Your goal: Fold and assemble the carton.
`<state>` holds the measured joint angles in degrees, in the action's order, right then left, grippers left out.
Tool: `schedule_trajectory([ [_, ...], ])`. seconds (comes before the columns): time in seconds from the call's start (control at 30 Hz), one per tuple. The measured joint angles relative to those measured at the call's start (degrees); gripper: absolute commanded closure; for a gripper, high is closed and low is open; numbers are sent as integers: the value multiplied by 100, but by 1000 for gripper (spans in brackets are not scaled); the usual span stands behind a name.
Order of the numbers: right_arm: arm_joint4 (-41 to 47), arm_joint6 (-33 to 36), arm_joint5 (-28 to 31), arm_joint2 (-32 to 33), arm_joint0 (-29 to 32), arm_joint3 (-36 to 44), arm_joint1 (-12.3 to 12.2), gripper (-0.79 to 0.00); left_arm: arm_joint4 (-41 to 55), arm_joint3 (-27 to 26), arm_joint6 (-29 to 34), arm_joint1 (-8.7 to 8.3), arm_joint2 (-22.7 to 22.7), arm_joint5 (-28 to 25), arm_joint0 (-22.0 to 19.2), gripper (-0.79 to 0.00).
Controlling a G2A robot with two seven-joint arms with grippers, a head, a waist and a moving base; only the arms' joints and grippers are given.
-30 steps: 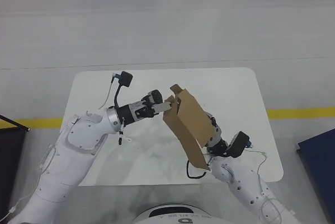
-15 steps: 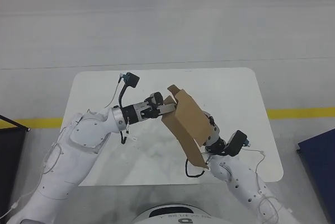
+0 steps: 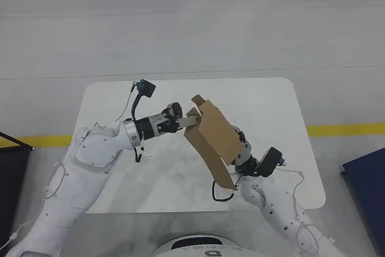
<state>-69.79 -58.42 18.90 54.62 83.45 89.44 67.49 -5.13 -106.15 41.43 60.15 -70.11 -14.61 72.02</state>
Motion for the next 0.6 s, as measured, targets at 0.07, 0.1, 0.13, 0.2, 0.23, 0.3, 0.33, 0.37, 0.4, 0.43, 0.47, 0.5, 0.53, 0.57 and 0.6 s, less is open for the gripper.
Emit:
schedule_trajectory([
  [0.07,0,0,0,0,0,0,0,0,112,7,-47,-14,-135,-33,60,-785],
  [0.1,0,0,0,0,0,0,0,0,196,18,-56,-27,-238,-48,113,-785],
  [0.13,0,0,0,0,0,0,0,0,253,32,-26,-39,-322,-47,154,-785],
  [0.2,0,-1,0,0,0,0,0,0,361,65,48,-66,-508,-19,223,-785],
  [0.23,0,-1,0,0,0,0,0,0,373,68,56,-68,-529,-14,231,-785],
  [0.3,0,-1,0,0,0,0,0,0,371,68,56,-68,-525,-13,229,-785],
  [0.33,0,-1,0,0,0,0,0,0,369,67,54,-67,-521,-14,228,-785],
  [0.37,0,-1,0,0,0,0,0,0,368,66,53,-67,-519,-14,227,-785],
  [0.4,0,-1,0,0,0,0,0,0,368,66,53,-67,-519,-14,227,-785],
  [0.43,0,-1,0,0,0,0,0,0,367,66,52,-67,-519,-14,227,-785],
  [0.47,0,-1,0,0,0,0,0,0,367,66,52,-67,-519,-15,227,-785],
  [0.5,0,-1,0,0,0,0,0,0,367,66,51,-67,-519,-14,228,-785],
  [0.53,0,-1,0,0,0,0,0,0,358,62,37,-66,-509,-9,238,-785],
  [0.57,0,-1,0,0,0,0,0,0,331,52,25,-64,-484,-1,257,-785],
  [0.6,0,-1,0,0,0,0,0,0,291,41,15,-60,-438,0,276,-785],
])
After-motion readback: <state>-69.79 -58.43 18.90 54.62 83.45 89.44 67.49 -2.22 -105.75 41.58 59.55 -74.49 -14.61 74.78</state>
